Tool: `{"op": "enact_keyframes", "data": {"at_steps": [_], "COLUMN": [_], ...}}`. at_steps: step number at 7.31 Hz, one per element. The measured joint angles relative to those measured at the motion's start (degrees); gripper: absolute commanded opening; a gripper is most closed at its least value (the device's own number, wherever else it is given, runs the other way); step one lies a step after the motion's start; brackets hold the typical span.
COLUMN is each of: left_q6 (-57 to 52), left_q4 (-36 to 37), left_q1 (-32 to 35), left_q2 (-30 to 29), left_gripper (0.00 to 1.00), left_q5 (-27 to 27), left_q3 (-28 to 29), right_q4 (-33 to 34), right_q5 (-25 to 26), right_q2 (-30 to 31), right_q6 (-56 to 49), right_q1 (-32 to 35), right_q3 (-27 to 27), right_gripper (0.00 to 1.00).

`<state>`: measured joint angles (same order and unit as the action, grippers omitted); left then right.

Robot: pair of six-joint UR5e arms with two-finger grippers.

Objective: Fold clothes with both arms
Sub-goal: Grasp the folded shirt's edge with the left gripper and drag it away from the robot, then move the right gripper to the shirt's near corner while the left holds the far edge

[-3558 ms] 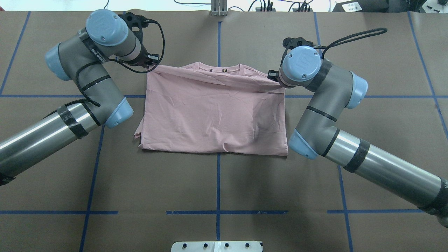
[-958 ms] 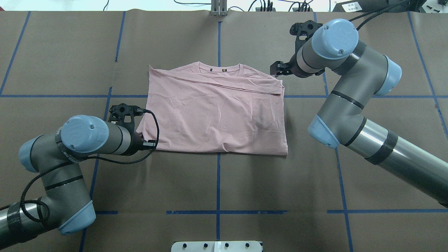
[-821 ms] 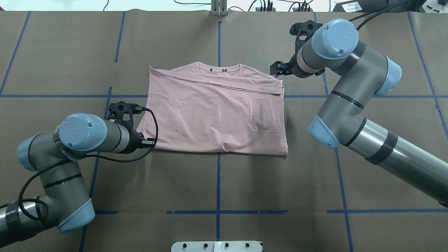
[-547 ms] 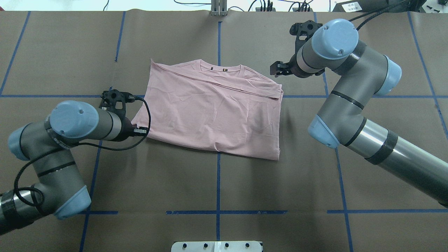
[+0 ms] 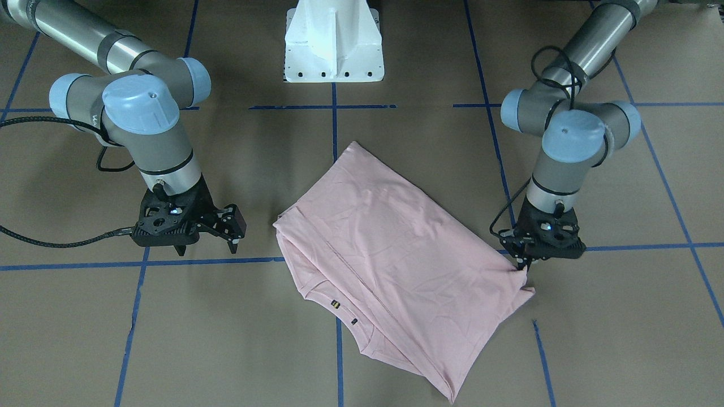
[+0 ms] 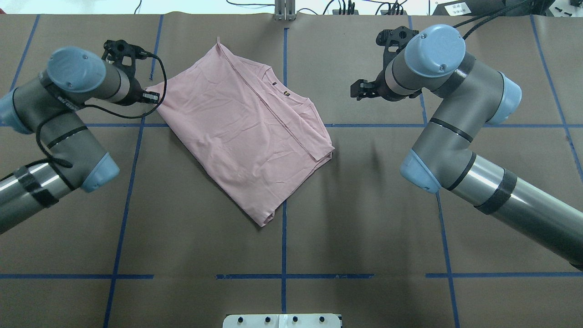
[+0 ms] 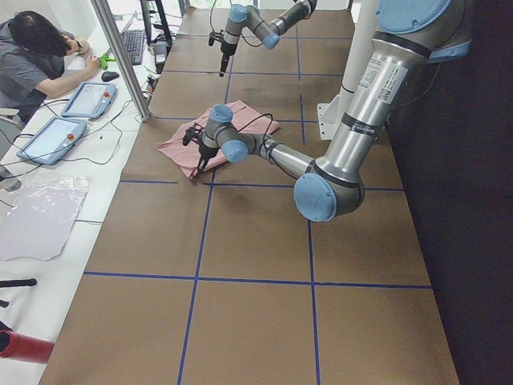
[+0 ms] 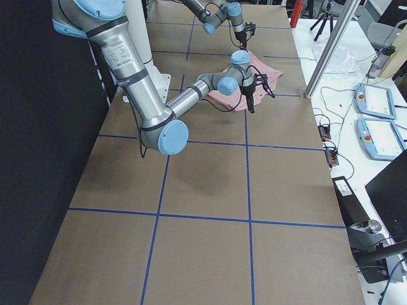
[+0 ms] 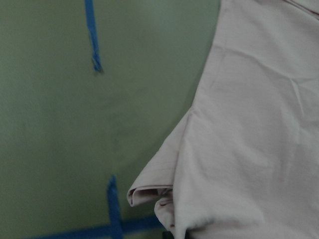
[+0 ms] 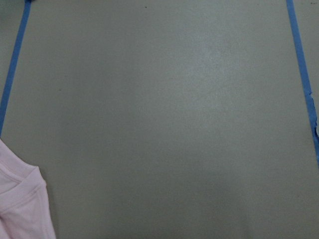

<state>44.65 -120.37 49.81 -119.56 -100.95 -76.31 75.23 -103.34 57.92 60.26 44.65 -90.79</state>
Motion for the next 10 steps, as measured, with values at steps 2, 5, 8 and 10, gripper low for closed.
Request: {"op": "enact_keyframes", "data": {"at_steps": [2,5,8,10], "left_q6": [-2.09,-5.54,-7.34,-6.97], "left_q4": [-8.56,-13.99,-14.25,-13.90], "left_q1": [3.45,6.32,8.70,8.74], "left_q2": [-12.26,-17.16,-11.33,-8.54], "left_gripper": [0.00,1.00,1.00,1.00], "left_q5": [1.38,1.76,-4.91,-5.83], "left_q3": [19.89,28.85,19.65,14.98], "right_q4": [0.00,0.00,0.58,0.76], "right_q5": [0.06,0.09,4.60,10.09], "right_q2": [-0.29,-1.21,-7.77,-14.97], "right_q6": [0.25,2.19,14.14,23.17], "right_q1": [0.00,-0.91,-7.70,-13.21], "right_q3": [-0.12,-0.63,2.44,10.13], "right_gripper": [1.00,1.00,0.78,0.73]}}
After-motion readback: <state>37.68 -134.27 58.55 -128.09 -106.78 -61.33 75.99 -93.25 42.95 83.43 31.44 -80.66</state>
